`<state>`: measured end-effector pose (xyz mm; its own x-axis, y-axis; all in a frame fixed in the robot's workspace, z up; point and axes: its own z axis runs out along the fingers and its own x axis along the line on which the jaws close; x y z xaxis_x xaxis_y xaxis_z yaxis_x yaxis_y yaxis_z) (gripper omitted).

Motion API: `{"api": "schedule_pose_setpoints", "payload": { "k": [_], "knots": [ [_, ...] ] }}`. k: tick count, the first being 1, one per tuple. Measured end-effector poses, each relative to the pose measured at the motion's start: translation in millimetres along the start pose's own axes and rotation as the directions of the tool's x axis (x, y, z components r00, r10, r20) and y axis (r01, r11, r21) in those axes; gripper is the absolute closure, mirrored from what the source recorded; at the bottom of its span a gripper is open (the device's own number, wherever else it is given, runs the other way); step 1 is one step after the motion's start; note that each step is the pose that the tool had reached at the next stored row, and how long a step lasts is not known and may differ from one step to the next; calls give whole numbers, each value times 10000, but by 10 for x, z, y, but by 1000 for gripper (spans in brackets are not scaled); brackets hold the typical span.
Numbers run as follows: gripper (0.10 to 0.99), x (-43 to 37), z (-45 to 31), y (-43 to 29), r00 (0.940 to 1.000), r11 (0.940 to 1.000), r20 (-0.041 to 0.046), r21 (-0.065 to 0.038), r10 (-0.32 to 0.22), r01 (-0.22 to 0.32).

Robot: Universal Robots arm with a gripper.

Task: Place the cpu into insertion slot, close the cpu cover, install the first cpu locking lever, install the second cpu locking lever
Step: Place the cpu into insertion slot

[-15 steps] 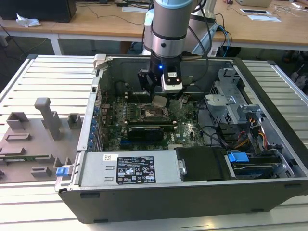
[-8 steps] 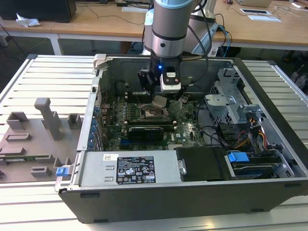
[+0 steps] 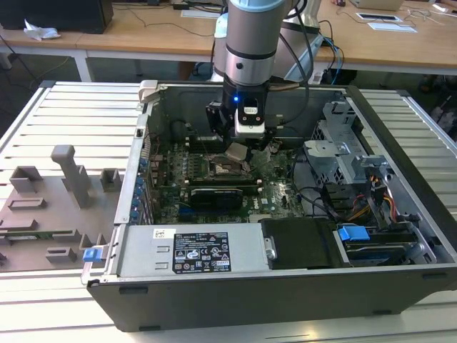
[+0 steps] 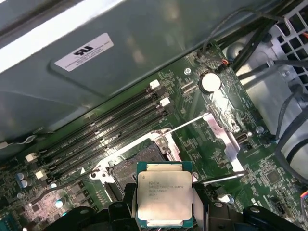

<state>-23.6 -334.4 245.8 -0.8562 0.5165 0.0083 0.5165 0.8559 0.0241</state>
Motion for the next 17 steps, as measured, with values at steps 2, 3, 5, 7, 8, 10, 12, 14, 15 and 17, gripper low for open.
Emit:
{"api": "schedule_pose_setpoints", "payload": {
  "k": [2,3,5,7,8,10,12,14,15,17],
  "knots": [
    [541,-1,0,0,9998,9998,86,131,154,-155],
    [541,-1,0,-1,9998,9997,92,141,198,-199],
    [541,0,0,0,9990,9990,102,145,430,-432],
    [541,0,1,0,9978,9977,110,148,656,-658],
    [541,0,1,0,9966,9965,117,150,818,-820],
    [541,0,2,0,9950,9950,124,153,986,-988],
    [541,0,2,0,9937,9936,130,155,1116,-1118],
    [541,0,3,0,9924,9924,133,155,1220,-1222],
    [541,0,3,0,9910,9910,136,155,1330,-1332],
    [541,0,4,0,9887,9887,142,156,1490,-1492]
  ]
}}
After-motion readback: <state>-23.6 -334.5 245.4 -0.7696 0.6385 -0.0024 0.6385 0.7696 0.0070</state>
